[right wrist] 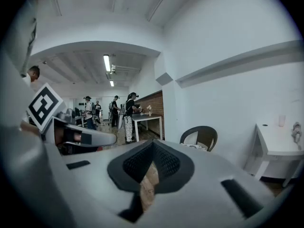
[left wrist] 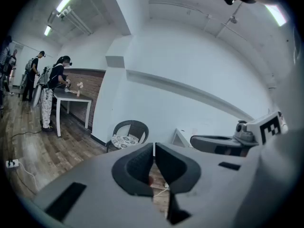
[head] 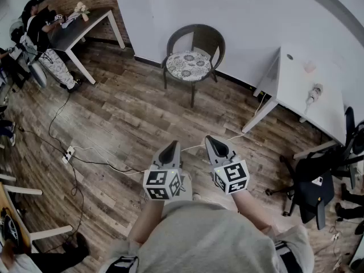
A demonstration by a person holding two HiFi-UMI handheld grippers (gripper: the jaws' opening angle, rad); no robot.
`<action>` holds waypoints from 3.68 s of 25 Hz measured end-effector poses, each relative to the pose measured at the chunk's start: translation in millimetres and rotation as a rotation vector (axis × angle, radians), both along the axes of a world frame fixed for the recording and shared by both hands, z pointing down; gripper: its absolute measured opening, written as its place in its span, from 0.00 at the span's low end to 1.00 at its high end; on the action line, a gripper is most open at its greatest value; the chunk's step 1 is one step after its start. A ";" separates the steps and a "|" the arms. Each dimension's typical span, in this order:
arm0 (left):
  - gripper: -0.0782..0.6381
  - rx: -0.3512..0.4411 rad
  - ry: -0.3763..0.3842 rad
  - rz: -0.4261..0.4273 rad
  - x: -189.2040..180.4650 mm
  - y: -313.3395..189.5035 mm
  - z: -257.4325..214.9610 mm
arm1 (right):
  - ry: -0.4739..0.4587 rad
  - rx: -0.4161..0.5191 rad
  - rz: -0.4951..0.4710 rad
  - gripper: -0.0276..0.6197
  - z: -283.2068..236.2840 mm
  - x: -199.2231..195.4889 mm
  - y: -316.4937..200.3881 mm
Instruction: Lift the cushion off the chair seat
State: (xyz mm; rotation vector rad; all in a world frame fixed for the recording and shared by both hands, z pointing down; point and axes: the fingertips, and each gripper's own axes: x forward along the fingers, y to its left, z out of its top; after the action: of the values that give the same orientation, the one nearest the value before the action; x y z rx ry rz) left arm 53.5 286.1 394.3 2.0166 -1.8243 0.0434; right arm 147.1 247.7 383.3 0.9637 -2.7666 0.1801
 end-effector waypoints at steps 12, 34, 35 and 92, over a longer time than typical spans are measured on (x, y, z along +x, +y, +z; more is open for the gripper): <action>0.13 0.048 -0.054 -0.046 31.2 60.4 -21.5 | -0.044 0.038 0.008 0.04 -18.8 45.2 71.0; 0.13 0.042 -0.041 -0.024 35.0 67.5 -10.3 | -0.033 -0.009 0.000 0.05 -2.3 45.0 83.2; 0.13 0.041 -0.040 -0.023 34.4 64.6 -9.5 | -0.034 -0.012 -0.003 0.05 -1.6 43.6 80.7; 0.35 -0.015 -0.045 0.056 -183.6 -325.1 21.2 | 0.018 -0.076 0.055 0.05 25.6 -160.2 -292.1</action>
State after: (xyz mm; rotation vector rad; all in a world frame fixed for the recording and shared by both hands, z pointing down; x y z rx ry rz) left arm -130.1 -39.1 415.5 2.0713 -1.7888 0.1193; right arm -13.1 -44.4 408.9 1.0173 -2.6974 0.2809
